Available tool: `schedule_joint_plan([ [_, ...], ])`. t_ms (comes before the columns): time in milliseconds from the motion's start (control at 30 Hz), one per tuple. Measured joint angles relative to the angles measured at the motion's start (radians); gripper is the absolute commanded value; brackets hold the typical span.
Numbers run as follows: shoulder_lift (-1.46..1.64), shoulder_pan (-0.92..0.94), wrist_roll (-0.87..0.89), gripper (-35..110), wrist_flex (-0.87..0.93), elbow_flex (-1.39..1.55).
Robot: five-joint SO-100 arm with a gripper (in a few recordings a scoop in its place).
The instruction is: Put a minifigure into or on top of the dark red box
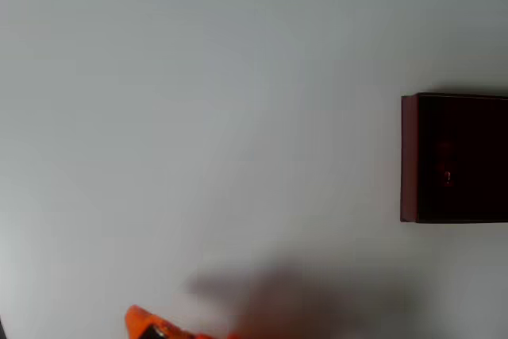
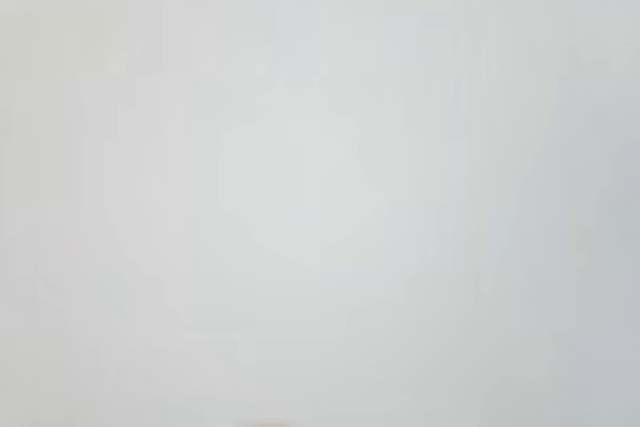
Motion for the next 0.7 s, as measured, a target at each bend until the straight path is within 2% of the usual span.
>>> schedule_joint_plan([
  [233, 0.0, -0.169, 0.04, 0, -0.029, 0.071],
  [700, 0.002, -0.126, 0.092, 1, -0.091, 0.132],
])
